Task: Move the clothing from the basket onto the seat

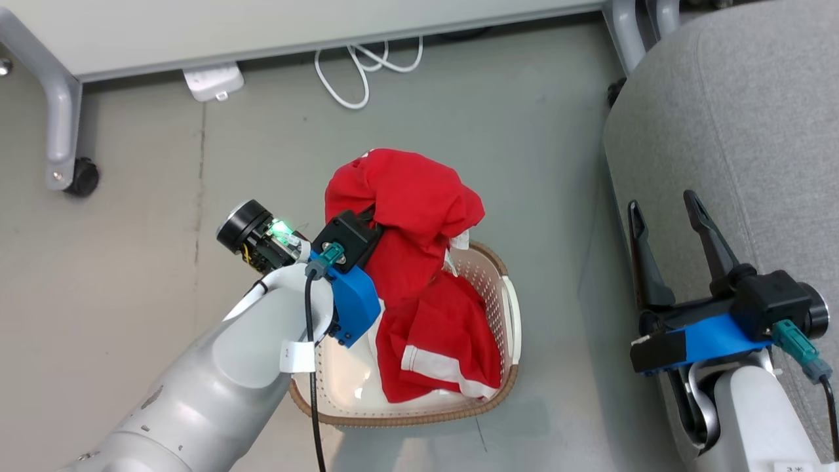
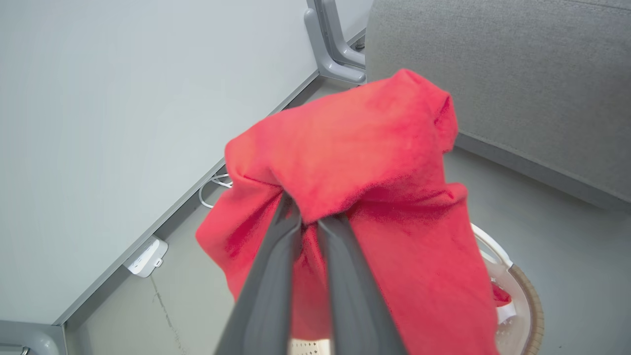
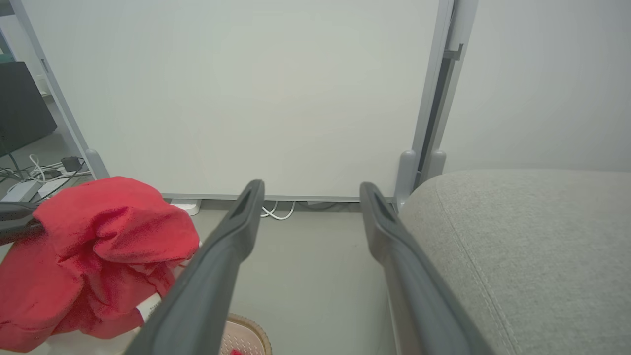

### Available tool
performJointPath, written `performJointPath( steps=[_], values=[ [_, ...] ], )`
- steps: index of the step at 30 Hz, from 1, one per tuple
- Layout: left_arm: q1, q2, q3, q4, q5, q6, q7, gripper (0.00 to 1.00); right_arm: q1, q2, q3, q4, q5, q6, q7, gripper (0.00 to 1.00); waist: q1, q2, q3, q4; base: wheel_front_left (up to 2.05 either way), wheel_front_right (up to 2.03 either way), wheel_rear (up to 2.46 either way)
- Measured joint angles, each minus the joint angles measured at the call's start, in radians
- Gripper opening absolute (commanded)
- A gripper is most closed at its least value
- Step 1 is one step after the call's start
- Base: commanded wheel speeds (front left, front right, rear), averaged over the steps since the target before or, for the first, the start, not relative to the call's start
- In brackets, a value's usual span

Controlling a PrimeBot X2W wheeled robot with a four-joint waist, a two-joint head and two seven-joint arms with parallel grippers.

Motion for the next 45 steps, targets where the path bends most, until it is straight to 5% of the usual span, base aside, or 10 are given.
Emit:
performJointPath(
  steps=[11,25,45],
  values=[
    [0.048,-0.007,0.116,-0.139,0.019,0.020,0.000,0.00,0.070,0.000,-0.001,0.022,0.014,0.000,0.000,1.00,0.0000,0.0000,-0.123,0.022,0.00,0.00,0.00],
    [0.086,-0.020,0.154,-0.192,0.054,0.016,0.000,0.00,0.146,0.000,0.036,0.043,0.039,0.000,0.000,1.00,0.0000,0.0000,-0.243,0.033,0.00,0.00,0.00],
    [0.103,-0.030,0.172,-0.201,0.074,0.002,0.000,0.00,0.155,0.000,0.217,0.064,0.099,0.000,0.000,1.00,0.0001,0.0000,-0.261,0.052,0.00,0.00,0.00]
  ],
)
